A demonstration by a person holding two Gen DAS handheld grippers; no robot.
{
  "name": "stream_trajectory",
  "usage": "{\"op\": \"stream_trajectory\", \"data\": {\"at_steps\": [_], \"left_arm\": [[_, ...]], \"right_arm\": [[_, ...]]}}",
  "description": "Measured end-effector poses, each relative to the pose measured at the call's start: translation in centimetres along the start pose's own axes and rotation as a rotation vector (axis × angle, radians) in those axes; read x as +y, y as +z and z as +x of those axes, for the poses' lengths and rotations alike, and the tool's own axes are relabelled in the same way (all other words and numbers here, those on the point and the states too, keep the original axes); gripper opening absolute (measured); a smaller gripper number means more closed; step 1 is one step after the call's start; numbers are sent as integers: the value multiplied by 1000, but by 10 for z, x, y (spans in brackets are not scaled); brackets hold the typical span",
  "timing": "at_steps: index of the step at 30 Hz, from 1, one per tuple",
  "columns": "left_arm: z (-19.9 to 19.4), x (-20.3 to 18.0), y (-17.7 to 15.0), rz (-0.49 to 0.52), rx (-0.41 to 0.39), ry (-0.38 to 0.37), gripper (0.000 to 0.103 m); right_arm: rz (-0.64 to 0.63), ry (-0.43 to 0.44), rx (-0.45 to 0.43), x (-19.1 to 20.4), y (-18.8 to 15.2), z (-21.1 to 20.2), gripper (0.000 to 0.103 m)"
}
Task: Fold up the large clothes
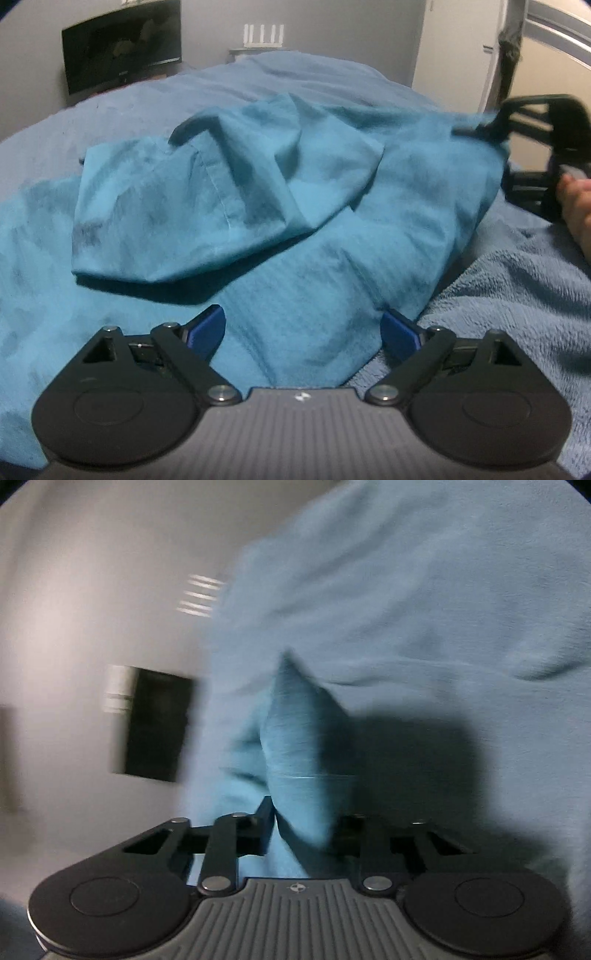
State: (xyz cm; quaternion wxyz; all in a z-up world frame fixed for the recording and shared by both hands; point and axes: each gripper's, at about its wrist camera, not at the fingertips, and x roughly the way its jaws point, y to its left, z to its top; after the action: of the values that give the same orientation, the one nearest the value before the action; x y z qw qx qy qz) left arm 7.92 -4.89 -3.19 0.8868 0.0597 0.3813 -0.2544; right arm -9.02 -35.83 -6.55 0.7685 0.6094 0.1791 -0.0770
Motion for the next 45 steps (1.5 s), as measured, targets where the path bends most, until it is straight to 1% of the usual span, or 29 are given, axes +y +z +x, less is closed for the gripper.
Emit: {"op": "stream_trajectory", "data": {"at_steps": [1, 2, 3, 4, 5, 6, 8, 10, 11, 12, 13, 15, 16, 17, 18, 19, 20, 22, 25, 28, 31, 33, 37, 39, 40, 42, 43, 44, 45], "left_arm": [[1, 2, 0, -16, 2, -4, 93], [2, 4, -1, -26, 5, -7, 93], [3, 4, -1, -30, 8, -8, 93], [4, 4, -1, -27, 10, -6, 93], [4, 3, -2, -22, 10, -3, 93], [3, 1, -1, -16, 8, 0, 93], [-2, -1, 1, -6, -21, 4, 93], [-13, -1, 5, -25, -103, 8, 93], [-19, 1, 8, -48, -146, 5, 93], [-22, 5, 13, -82, -193, 18, 93], [-24, 7, 18, -108, -220, 44, 93], [-20, 10, 28, -128, -247, 122, 93], [-15, 11, 34, -126, -245, 185, 93], [-9, 11, 38, -119, -235, 233, 93], [-2, 11, 41, -110, -219, 278, 93], [6, 11, 42, -101, -198, 321, 93], [14, 11, 40, -93, -170, 339, 92], [31, 9, 30, -59, -100, 343, 92], [46, 1, 17, 3, -55, 367, 92], [55, -5, 16, 35, -25, 383, 91], [61, -2, 16, 35, -9, 380, 91], [62, 0, 15, 19, -2, 368, 91], [56, 11, 19, -21, -3, 332, 92], [45, 17, 25, -34, 0, 321, 92], [34, 23, 27, -49, -2, 321, 92], [13, 33, 29, -104, -15, 354, 92], [-3, 45, 31, -166, -34, 363, 92], [-16, 56, 32, -231, -58, 358, 92], [-32, 74, 35, -319, -95, 345, 92]], "right_arm": [[-12, 62, -10, 3, -3, -3, 25], [-21, 103, -12, 6, -6, -4, 25], [-33, 117, -10, 8, -8, -3, 25], [-32, 113, -12, 9, -10, -1, 27], [-22, 107, -13, 9, -11, 1, 33], [-11, 91, -12, 8, -12, 2, 38], [2, 55, -10, 5, -10, 5, 66], [12, -12, 8, 3, -9, 14, 78], [28, -45, 17, 0, -9, 20, 78], [49, -81, 31, -5, -5, 19, 78], [77, -108, 42, -9, -5, 25, 78], [101, -149, 54, -15, -9, 36, 76], [99, -162, 60, -15, -11, 40, 69], [94, -160, 63, -15, -14, 42, 53], [80, -143, 53, -12, -17, 41, 44], [64, -123, 47, -11, -19, 40, 32], [41, -101, 41, -7, -21, 37, 27], [-31, -62, 24, 4, -26, 32, 22], [-174, -11, 19, 26, -29, 30, 20], [-369, 54, 18, 56, -46, 21, 20], [-629, 155, 28, 91, -79, 12, 20], [-828, 242, 47, 111, -109, 2, 20], [-1116, 415, 135, 133, -161, -16, 19], [-1193, 461, 148, 139, -178, -24, 18], [-1205, 478, 152, 142, -180, -25, 18], [-1230, 492, 149, 146, -184, -32, 18], [-1240, 488, 147, 146, -179, -27, 17], [-1249, 484, 151, 140, -175, -32, 17], [-1259, 477, 155, 137, -171, -27, 17]]}}
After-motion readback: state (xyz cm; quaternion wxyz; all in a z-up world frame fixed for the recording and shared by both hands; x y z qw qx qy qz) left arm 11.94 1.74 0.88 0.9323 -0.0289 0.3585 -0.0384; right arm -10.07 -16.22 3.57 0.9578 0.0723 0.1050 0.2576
